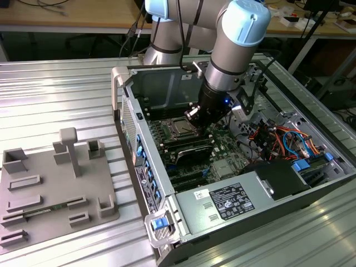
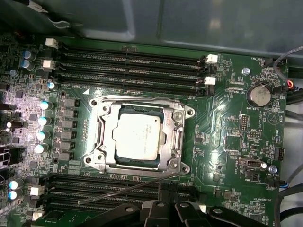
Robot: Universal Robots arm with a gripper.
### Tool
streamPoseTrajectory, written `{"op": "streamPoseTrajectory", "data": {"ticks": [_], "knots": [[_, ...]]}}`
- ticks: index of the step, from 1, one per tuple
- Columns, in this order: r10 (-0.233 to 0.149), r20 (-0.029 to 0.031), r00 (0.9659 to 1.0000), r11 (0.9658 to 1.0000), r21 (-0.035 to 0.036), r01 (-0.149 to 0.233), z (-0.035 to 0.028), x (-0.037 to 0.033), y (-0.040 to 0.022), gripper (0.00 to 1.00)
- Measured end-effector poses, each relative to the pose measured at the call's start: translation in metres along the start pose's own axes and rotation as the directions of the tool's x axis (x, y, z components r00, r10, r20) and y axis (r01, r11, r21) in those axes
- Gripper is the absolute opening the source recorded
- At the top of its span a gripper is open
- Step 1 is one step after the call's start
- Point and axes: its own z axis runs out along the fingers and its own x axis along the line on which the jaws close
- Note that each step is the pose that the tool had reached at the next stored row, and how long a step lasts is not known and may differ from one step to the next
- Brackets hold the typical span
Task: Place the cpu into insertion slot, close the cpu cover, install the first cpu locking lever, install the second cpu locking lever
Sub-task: 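Install the second cpu locking lever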
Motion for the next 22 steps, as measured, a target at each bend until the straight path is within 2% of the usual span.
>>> {"op": "streamPoseTrajectory", "data": {"ticks": [22], "knots": [[0.000,0.0000,1.0000,1.0000,0.0000,0.000,-0.0001,0.0005,-0.0054,0.11]]}}
